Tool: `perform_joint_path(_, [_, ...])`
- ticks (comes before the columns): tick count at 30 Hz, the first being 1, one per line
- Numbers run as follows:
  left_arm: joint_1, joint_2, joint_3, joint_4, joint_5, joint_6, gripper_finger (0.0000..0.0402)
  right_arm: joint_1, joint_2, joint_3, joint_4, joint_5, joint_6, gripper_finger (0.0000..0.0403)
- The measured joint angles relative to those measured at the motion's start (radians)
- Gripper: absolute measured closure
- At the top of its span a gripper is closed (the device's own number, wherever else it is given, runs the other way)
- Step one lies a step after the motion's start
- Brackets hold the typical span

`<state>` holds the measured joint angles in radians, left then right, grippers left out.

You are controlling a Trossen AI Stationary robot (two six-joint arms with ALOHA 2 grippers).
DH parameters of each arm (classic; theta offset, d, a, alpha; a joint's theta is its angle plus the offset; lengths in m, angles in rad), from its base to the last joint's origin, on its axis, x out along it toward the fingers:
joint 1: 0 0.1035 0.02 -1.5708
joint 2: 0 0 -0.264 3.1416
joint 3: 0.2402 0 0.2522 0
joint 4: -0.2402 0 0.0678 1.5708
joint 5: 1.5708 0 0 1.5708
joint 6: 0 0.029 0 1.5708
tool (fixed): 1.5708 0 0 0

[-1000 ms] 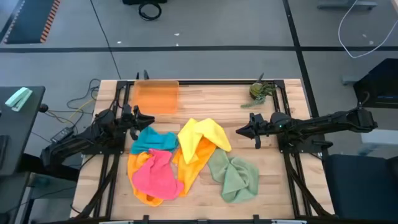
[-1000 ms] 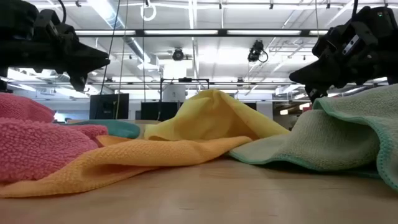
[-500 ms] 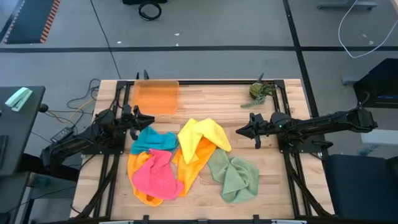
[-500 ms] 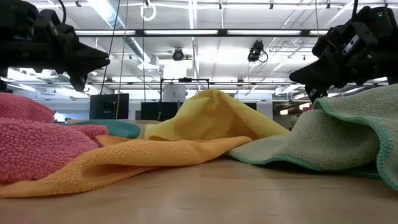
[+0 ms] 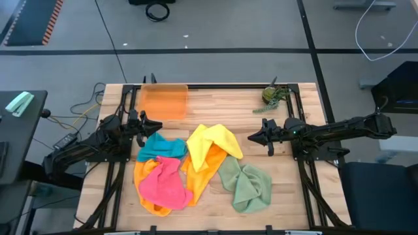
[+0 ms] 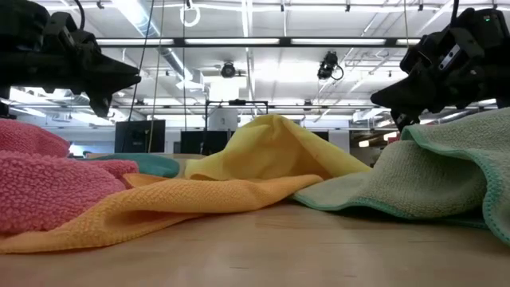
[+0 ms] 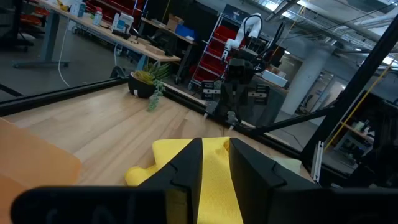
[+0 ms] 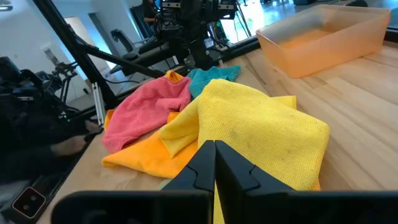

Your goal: Fold microfiber towels

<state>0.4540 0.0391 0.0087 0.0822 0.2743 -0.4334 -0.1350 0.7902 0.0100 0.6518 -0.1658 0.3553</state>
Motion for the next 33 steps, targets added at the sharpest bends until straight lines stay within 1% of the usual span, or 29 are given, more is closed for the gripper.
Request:
perform_joint_path(10, [0.000, 0.000, 0.000, 0.000, 0.000, 0.000, 0.0321, 0.000, 0.000, 0.000, 0.000, 0.000, 0.000, 0.0389])
perform_joint_path(21, [0.000, 0.000, 0.000, 0.000, 0.000, 0.000, 0.0312, 0.000, 0.000, 0.000, 0.000, 0.000, 0.000, 0.0389])
perform_joint_path(29, [0.000, 0.000, 0.000, 0.000, 0.000, 0.000, 0.0321, 0.000, 0.000, 0.000, 0.000, 0.000, 0.000, 0.0389])
perform_joint_path(33, [0.000, 0.000, 0.000, 0.015, -0.001, 0.000, 0.0319, 0.000, 0.000, 0.000, 0.000, 0.000, -0.002, 0.0389])
